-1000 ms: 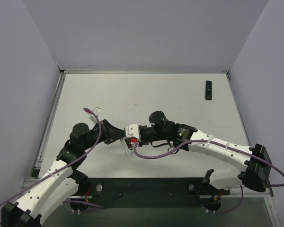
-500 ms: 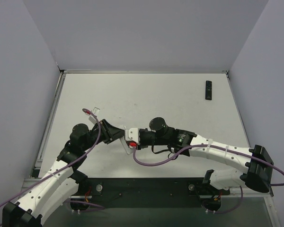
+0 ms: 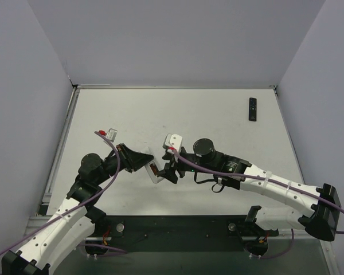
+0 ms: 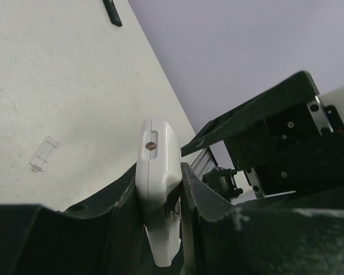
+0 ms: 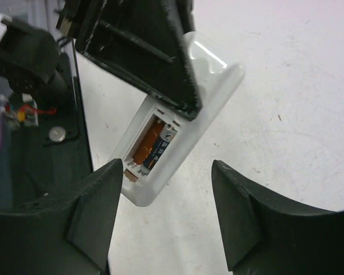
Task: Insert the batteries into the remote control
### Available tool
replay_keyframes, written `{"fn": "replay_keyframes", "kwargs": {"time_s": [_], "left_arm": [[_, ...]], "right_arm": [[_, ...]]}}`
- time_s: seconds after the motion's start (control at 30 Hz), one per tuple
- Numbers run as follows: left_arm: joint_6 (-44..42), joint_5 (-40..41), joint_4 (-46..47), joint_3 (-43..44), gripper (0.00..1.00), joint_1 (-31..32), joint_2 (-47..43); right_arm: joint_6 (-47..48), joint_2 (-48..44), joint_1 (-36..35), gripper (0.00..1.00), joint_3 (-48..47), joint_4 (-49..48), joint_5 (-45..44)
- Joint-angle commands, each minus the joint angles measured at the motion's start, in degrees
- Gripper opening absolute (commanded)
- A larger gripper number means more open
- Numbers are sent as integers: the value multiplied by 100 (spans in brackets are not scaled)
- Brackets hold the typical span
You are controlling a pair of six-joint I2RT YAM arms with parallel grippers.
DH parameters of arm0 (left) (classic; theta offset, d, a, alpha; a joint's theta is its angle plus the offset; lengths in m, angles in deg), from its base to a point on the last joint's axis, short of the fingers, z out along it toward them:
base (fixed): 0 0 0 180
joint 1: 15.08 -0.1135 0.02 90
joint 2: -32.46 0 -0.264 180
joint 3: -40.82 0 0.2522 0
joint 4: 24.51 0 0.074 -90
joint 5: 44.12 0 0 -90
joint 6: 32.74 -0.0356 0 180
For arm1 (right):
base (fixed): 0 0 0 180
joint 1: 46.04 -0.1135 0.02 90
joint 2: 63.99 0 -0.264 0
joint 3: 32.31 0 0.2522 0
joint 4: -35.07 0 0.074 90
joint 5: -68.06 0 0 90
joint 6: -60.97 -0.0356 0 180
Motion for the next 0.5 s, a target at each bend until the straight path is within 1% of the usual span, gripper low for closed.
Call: {"fn": "replay_keyframes", "kwargs": {"time_s": [0.0, 0.03, 0.13, 0.23, 0.47], "left_arm": [[-174, -179, 815, -48, 0, -11, -110], [-174, -179, 885, -57, 0, -11, -127], [-200, -223, 982, -65, 0, -11, -189], [-209, -232, 1026, -48, 0, -11, -224], [-192, -293, 1044, -4, 0, -11, -268]], "right_arm": [[-1825, -255, 270, 61, 103, -533, 216], [-2021, -273, 305, 65, 130, -716, 295], [-2821, -238, 490, 68, 235, -1033, 401], [-3269, -142, 631, 68, 332, -1323, 480], [-3754, 17, 798, 63, 420, -1790, 770]]}}
